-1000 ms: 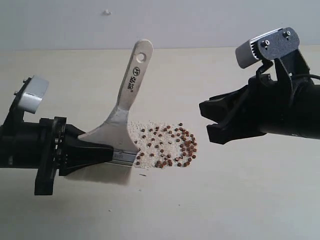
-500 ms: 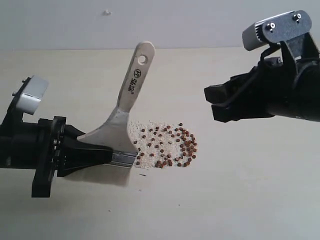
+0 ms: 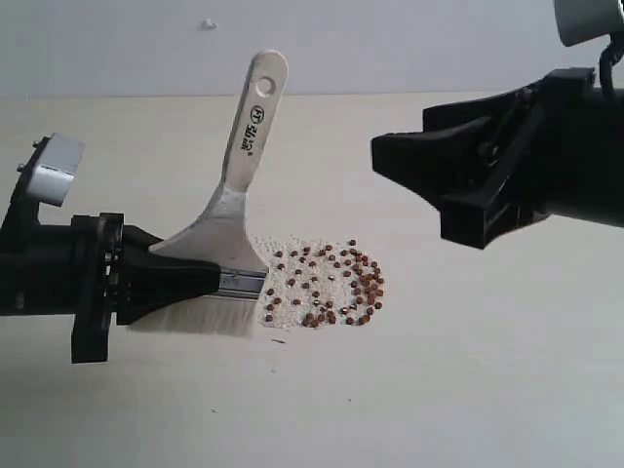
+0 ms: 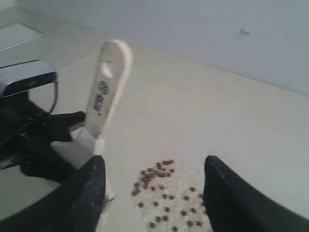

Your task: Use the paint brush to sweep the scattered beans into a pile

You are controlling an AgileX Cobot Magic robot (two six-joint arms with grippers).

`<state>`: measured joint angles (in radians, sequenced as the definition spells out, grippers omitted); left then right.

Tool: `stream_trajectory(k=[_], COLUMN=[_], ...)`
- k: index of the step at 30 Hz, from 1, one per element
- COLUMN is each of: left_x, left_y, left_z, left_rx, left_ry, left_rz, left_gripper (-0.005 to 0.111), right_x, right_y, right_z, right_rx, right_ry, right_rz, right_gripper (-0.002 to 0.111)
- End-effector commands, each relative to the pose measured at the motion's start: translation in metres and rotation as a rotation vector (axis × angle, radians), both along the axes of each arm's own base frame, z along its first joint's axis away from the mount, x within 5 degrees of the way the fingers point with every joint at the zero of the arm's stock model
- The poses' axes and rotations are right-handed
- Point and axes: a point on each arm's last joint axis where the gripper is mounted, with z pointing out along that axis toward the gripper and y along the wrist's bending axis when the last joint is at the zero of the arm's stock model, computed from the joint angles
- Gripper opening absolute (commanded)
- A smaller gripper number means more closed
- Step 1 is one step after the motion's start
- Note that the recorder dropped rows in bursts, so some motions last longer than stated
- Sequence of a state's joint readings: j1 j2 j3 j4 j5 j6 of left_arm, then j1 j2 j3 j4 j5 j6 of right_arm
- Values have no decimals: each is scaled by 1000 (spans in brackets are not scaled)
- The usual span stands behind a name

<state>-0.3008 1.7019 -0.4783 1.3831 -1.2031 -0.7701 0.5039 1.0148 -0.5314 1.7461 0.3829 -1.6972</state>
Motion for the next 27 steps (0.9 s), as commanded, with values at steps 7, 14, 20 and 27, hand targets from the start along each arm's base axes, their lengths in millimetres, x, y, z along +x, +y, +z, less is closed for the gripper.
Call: stream_trajectory(k=[7,14,20,27], left_x=[-1,0,-1,-1], left_y=[0,0,0,0], left_z=[9,9,9,9], left_rx=[-34,-34,-32,-31], left_ry=[-40,-55,-55,-56], left_rz=[9,7,2,-1], left_gripper=[0,0,0,0], right_x=[2,13,22,21], right_y=[25,23,14,16], right_z=[-25,-40,-46,-45], right_rx=[-38,-182,-264,-304], right_ry=[-1,-72,-48,-124], right_rz=[300,278,142,201], right_gripper=[57,57,57,57])
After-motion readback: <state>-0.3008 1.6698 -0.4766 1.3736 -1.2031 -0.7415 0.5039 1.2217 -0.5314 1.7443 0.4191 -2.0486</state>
